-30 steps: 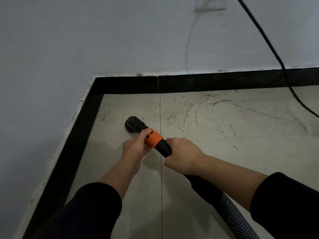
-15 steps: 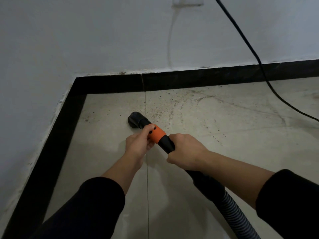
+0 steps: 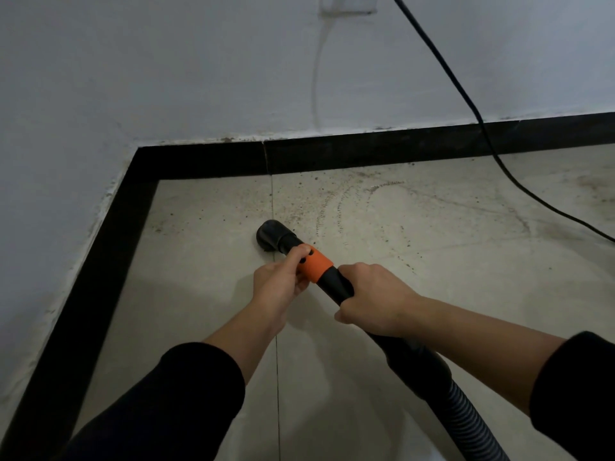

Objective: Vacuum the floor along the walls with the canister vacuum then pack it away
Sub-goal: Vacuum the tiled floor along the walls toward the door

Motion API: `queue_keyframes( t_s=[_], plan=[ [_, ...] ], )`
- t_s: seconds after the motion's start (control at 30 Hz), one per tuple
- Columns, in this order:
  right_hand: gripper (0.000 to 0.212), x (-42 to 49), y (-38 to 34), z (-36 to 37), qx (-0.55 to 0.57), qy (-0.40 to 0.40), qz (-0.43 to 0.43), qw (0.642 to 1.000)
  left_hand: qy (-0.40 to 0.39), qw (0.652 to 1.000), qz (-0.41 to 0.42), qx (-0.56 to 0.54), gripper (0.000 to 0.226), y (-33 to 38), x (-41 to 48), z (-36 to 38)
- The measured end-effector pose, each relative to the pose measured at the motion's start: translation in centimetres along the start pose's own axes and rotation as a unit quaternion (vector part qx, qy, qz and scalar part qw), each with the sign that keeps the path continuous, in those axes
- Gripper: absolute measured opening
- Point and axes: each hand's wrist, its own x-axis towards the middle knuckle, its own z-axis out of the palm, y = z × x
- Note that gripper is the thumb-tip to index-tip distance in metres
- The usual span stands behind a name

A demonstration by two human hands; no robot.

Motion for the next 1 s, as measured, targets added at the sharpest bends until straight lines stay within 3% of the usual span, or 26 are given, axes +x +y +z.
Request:
queue_keyframes(
  t_s=[0.47,1.0],
  plan=[
    [0.019,-2.1,-1.3,0.9,0.0,-0.039,-0.015,0.999,0.014,1.0,-0.009,0.021,0.024,-0.6,-2.4,-2.8],
    [0.017,2.3,-4.3,1.4,-0.018,-0.028,-0.047,0.998,0.051,0.999,0.014,0.003,0.024,1.6,0.7,-4.9]
  ],
)
